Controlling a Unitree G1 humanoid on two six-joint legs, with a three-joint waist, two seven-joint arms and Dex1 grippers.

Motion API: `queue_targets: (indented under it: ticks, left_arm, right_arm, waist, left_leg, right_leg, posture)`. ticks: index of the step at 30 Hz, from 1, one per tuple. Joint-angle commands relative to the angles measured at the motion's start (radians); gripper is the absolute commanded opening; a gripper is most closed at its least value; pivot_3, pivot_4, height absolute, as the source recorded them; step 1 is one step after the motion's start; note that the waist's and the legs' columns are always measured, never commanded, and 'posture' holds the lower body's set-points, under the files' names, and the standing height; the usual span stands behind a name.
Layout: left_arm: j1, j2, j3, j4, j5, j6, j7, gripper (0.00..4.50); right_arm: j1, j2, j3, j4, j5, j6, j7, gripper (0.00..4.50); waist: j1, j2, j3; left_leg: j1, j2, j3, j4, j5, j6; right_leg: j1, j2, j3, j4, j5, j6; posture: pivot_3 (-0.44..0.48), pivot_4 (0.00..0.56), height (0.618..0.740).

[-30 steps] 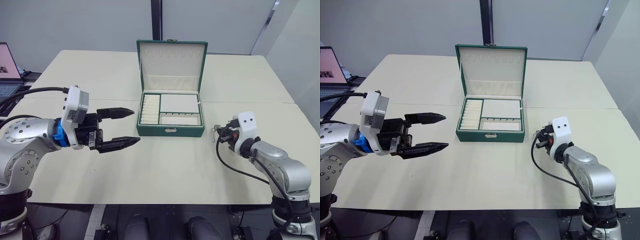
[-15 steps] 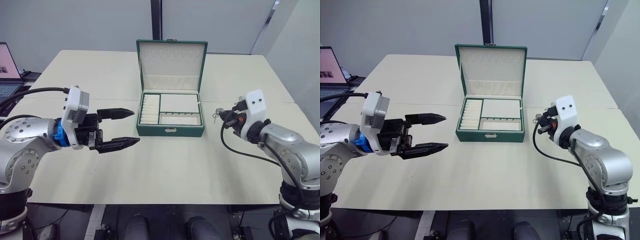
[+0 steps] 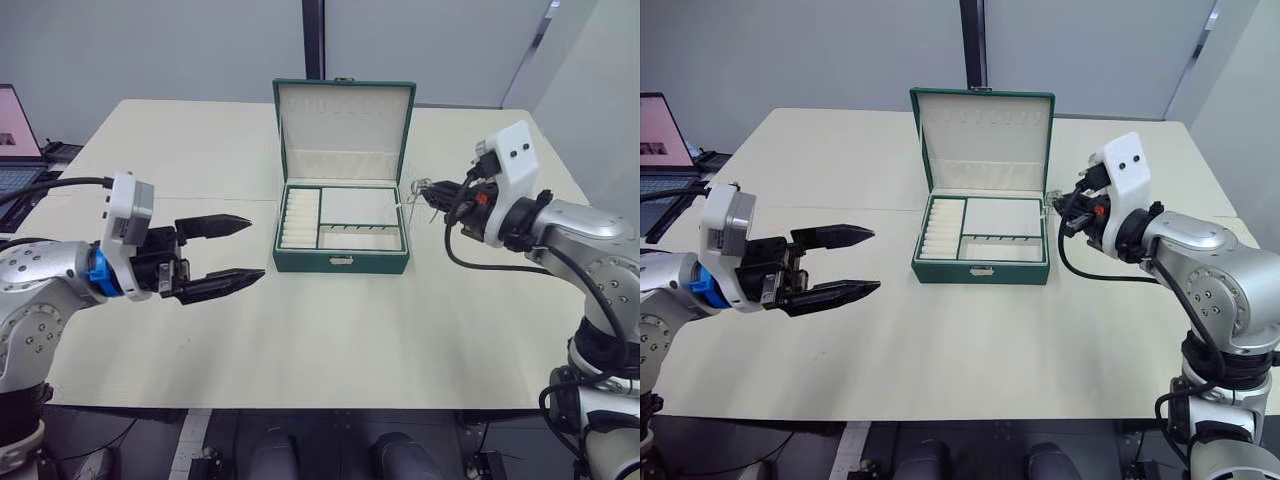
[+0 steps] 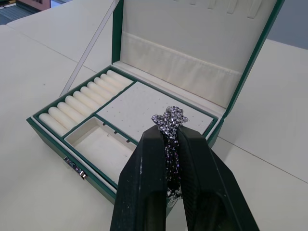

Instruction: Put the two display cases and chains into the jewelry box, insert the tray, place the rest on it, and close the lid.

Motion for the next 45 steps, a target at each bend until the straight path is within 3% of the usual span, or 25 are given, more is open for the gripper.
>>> queue_targets:
  ticks: [1, 23, 45]
  left_arm:
    - [0.02, 0.012, 0.066, -0.012, -0.02, -0.007, -0.007, 4.5]
    - [0.136, 0.016, 0.192, -0.075, -0.052, 0.021, 0.041, 4.5]
    - [0.191, 0.042, 0.294, -0.082, -0.056, 0.036, 0.074, 4.5]
  right_arm:
    - [-0.023, 0.008, 0.011, -0.003, 0.018, -0.032, 0.01, 0.17]
    - [-0.022, 0.129, 0.233, 0.249, -0.052, -0.307, 0.076, 0.17]
    - [-0.022, 0.19, 0.339, 0.437, -0.164, -0.463, 0.146, 0.17]
  waist:
    - [0.0, 0.0, 0.0]
    - [-0.006, 0.0, 0.0]
    - [-0.007, 0.0, 0.0]
  left_leg:
    - [0.0, 0.0, 0.0, 0.0, 0.0, 0.0]
    - [0.0, 0.0, 0.0, 0.0, 0.0, 0.0]
    - [0.0, 0.0, 0.0, 0.0, 0.0, 0.0]
  right_leg:
    - [0.0, 0.0, 0.0, 0.0, 0.0, 0.0]
    - [-0.001, 0.0, 0.0, 0.0, 0.0, 0.0]
    - [-0.001, 0.0, -0.001, 0.0, 0.0, 0.0]
  posture:
    - [0.0, 0.15, 0.74]
    - [0.0, 0.15, 0.74]
    - [0.0, 0.15, 0.74]
